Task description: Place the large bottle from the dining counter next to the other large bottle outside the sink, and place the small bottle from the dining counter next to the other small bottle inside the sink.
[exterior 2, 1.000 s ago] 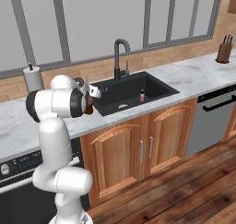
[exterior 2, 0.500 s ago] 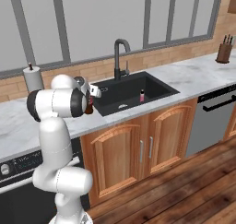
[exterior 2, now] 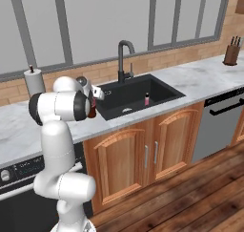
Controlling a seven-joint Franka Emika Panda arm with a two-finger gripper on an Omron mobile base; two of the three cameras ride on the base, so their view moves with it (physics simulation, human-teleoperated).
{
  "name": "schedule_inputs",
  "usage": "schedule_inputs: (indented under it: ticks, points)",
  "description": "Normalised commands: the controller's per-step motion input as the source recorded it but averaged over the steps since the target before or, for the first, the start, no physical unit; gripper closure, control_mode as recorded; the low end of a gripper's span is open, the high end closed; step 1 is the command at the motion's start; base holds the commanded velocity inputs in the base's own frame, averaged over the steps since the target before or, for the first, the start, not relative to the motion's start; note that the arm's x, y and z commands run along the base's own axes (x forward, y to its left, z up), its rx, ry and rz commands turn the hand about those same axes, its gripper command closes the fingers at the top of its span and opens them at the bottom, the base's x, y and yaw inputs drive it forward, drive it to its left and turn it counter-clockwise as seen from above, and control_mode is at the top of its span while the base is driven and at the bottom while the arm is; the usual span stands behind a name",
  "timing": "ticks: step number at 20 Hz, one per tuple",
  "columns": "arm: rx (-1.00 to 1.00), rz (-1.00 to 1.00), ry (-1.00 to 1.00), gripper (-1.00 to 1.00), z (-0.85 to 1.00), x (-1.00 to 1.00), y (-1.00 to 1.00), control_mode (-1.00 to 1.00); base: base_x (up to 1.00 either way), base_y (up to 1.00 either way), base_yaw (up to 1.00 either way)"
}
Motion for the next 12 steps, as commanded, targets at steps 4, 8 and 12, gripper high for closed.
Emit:
schedule_inputs:
  ticks: [4,8,12]
  points:
    - [0.00,0.00,-0.02,-1.00,0.00,0.00,0.00,-1.00,0.00,0.00,0.00]
    - [0.00,0.00,-0.04,-1.00,0.06,0.00,0.00,-1.00,0.00,0.00,0.00]
    - [0.00,0.02,-0.05,-1.00,0.16,-0.05,0.00,-1.00,0.00,0.00,0.00]
